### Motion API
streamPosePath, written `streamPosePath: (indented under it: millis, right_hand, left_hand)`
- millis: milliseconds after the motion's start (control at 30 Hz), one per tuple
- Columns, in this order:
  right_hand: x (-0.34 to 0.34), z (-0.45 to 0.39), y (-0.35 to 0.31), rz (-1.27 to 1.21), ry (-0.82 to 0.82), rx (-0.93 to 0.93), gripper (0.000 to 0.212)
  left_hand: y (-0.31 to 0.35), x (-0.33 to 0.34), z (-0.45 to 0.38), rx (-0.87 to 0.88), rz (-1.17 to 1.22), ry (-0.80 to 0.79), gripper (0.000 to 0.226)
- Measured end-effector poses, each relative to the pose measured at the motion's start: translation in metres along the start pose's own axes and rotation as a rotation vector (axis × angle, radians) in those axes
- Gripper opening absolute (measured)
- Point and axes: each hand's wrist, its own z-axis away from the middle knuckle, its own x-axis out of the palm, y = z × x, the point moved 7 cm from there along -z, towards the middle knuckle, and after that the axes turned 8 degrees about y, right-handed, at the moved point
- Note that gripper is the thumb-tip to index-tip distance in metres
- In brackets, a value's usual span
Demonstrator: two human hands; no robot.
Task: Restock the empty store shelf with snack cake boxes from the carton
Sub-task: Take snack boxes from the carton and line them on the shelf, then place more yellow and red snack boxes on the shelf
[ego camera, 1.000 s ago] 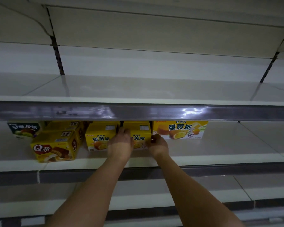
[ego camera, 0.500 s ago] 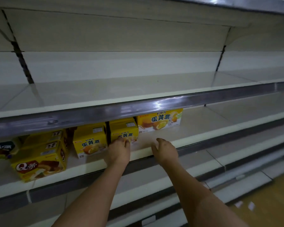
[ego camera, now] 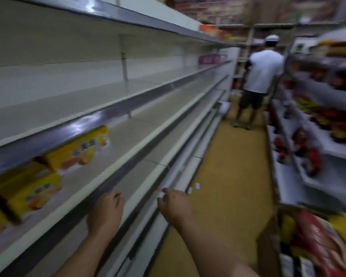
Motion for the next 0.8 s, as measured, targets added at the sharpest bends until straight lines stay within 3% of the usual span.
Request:
streamPosePath:
  millis: [200, 633, 800]
  right_hand:
    - [-0.052, 0.061, 0.129, 0.112, 0.048, 0.335, 0.04]
    - [-0.187, 0.251, 0.365, 0.215, 0.295, 0.851, 0.037]
    - [-0.203, 0.303, 0.429, 0.115, 0.291, 0.99, 0.042]
  left_hand:
    - [0.056, 0.087, 0.049, 0.061, 0.008, -0.293, 0.022]
    - [0.253, 0.216, 0.226, 0.407, 0.071, -0.55, 0.023]
    - [0.293, 0.25, 0.292, 0.41, 0.078, -0.674, 0.024]
